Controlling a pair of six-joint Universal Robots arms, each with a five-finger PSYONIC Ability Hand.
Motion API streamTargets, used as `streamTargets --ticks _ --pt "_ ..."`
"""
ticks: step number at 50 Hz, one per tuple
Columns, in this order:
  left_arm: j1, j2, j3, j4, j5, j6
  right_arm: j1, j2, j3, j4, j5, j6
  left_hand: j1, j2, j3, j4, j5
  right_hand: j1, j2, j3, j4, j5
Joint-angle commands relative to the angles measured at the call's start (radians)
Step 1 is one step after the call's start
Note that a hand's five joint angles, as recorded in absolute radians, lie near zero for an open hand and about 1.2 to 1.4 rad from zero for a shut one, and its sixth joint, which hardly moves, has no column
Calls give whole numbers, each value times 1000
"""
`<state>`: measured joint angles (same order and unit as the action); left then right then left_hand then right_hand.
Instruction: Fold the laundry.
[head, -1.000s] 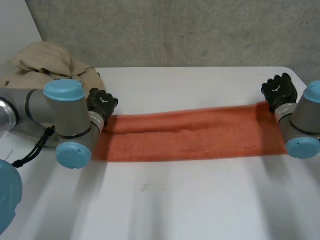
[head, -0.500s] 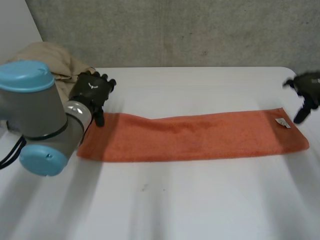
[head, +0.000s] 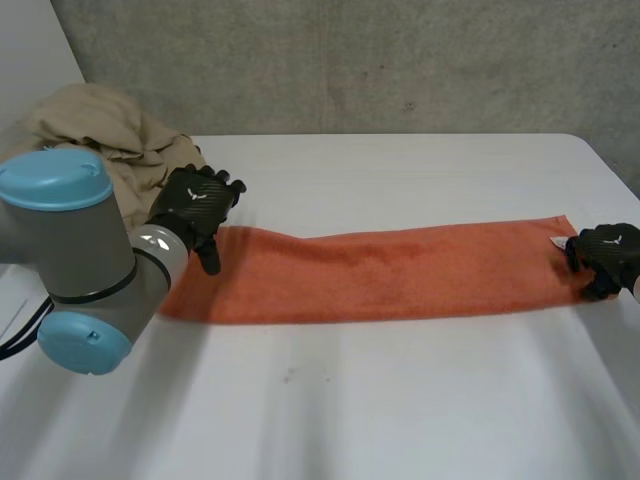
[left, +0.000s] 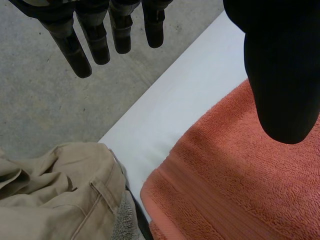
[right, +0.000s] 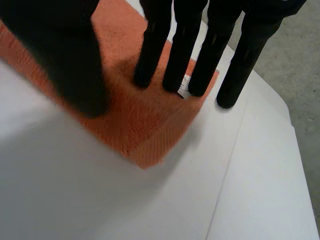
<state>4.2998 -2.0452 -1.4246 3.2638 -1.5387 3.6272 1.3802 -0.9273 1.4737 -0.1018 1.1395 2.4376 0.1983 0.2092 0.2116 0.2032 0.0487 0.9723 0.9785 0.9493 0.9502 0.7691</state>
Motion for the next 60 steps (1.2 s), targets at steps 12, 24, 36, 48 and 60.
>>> streamTargets --ticks 12,24,36,48,60 --pt "4 57 -19 -3 0 -1 -135 -91 -38 -104 229 -199 -24 -35 -37 -29 -49 424 418 447 446 453" --pt "23 108 -76 -1 2 -5 310 -153 -29 -300 37 -253 -24 -35 -37 -29 -49 424 418 447 446 453" --pt "15 120 -94 2 0 -10 838 129 -125 -339 -149 -273 -24 -35 -37 -29 -49 424 418 447 446 453" --pt "-48 85 -7 33 -1 -19 780 -85 -77 -276 230 54 -24 -35 -37 -29 -49 -798 -804 -775 -776 -769" --pt "-230 -93 125 33 -3 -90 571 -194 91 -32 252 318 -24 -35 -37 -29 -49 -798 -804 -775 -776 -769"
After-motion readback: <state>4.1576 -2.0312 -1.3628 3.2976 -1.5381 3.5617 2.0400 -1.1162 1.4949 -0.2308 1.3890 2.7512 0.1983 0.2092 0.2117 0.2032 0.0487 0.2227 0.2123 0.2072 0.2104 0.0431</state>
